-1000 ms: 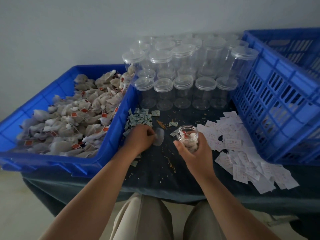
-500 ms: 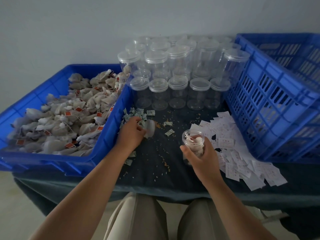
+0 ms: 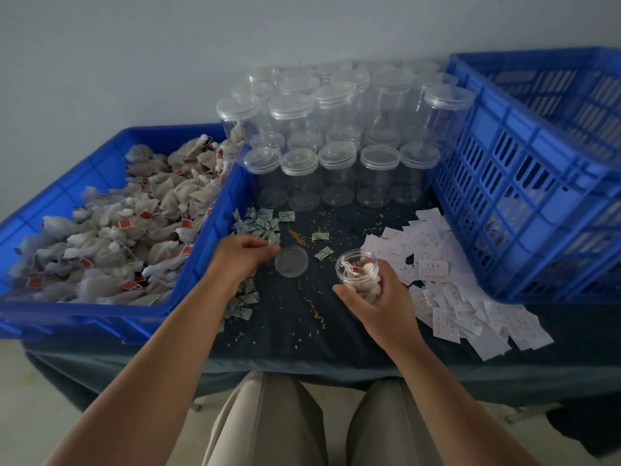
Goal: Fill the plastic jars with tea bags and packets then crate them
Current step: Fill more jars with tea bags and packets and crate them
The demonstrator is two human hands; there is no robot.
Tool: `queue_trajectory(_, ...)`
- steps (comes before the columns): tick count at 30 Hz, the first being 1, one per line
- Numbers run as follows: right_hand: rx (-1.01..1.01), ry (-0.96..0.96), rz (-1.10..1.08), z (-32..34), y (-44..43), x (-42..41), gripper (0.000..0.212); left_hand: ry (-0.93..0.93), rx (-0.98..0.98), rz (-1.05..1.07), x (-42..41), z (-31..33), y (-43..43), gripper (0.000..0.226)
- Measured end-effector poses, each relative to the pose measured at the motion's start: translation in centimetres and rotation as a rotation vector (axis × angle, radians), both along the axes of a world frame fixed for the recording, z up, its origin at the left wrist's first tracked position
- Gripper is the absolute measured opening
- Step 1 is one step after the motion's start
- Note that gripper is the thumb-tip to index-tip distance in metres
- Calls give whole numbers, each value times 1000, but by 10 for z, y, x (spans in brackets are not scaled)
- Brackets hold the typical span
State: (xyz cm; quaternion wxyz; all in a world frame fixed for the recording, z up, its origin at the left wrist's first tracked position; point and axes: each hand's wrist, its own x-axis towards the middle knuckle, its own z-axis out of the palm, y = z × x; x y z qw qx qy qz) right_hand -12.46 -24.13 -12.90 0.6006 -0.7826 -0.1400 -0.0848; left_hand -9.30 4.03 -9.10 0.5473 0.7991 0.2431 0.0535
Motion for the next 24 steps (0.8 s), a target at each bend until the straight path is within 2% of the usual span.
queue_trajectory(3,-15,-25,9,-1,1,1,49,-108,60,-42,-8,21,-11,7)
queue_trajectory(5,-34,-32,27,-2,1,2,50,-140,79,-246,-17,41,-30,4)
queue_trajectory(8,-50,-24,46,-1,1,1,49,-99,222,-581,-27,62,-68,23)
queue_trajectory(9,-41,-34,50,-1,0,1,48,-105,294,-637,-27,63,-80,20)
queue_trajectory(11,-10,-66,58,0,-1,-1,48,-139,455,-619,-23,60,-98,12)
queue_trajectory(14,29,-82,67,1,-3,-3,50,-145,577,-519,-17,51,-111,32)
queue_trajectory(16,43,-74,58,1,-3,-3,50,-143,485,-523,-14,49,-112,36)
queue_trajectory(19,58,-58,34,0,-3,-2,47,-152,136,-438,-3,54,-112,30)
queue_trajectory(21,80,-61,29,-1,-3,-2,46,-177,145,-385,12,53,-112,20)
queue_trajectory(24,127,-53,29,-2,-3,-4,45,-155,338,-517,40,40,-117,23)
